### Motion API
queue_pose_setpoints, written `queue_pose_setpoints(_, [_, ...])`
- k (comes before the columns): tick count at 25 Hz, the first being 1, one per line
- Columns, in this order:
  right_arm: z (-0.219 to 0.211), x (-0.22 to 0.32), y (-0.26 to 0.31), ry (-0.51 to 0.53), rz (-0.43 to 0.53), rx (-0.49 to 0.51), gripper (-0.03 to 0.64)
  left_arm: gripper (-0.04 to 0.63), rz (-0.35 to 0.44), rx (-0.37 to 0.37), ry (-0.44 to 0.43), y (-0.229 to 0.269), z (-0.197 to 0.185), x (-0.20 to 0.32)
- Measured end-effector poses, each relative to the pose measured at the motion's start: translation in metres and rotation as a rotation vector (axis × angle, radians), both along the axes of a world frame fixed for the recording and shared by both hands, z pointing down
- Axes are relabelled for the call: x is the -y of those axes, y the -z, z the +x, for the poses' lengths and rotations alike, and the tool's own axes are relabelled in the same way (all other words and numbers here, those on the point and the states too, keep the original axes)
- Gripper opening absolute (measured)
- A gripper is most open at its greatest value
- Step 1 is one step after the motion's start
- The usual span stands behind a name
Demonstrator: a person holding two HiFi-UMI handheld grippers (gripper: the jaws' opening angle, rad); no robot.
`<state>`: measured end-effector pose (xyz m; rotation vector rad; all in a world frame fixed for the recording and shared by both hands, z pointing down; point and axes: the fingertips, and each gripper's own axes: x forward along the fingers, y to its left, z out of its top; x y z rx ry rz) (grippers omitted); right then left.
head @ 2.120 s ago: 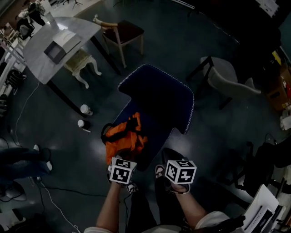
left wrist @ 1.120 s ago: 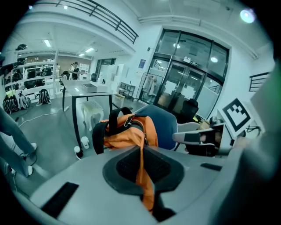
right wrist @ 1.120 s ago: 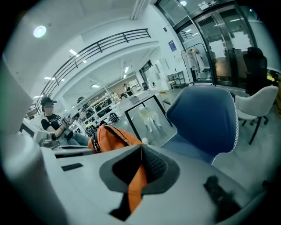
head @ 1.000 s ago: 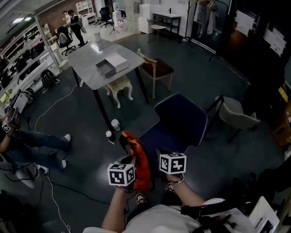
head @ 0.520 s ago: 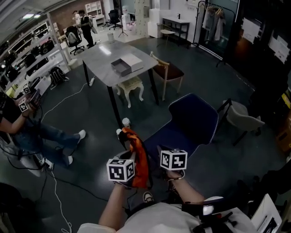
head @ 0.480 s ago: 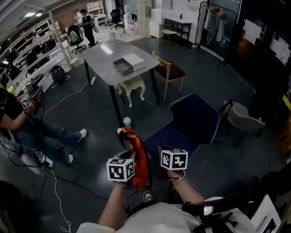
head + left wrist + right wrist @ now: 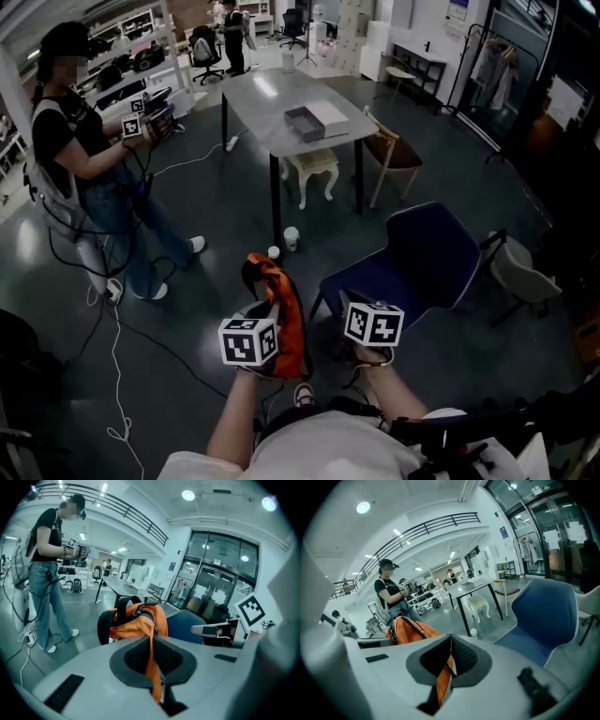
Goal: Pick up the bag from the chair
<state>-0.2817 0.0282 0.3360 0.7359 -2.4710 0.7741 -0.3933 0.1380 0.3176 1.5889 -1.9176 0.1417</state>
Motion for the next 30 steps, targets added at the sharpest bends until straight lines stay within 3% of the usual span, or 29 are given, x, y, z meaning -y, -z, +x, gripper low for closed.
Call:
queue_pose_setpoints(8, [0.016, -0.023, 0.002, 0.054, 0.017, 0.003, 0.032, 0.021, 0.021, -0.001, 0.109, 0.007, 0.012, -0.033])
queue_pose_setpoints(14, [0.057, -0.026, -0.006, 0.017, -0.012, 0.002, 0.032, 0.021, 0.019, -0.010, 0.158, 0.011, 0.028, -0.048])
queue_pose_setpoints(21, [0.081, -0.016, 0.002, -0.009, 0.003, 0.023, 0.032, 0.021, 0.025, -0.004, 0.160, 0.015, 0.045, -0.038])
queue_pose_setpoints(30, [0.088, -0.004, 0.017, -0.050, 0.063, 0.005, 0.032, 0.021, 0.044, -0.003, 0.075, 0.021, 0.052, -0.011])
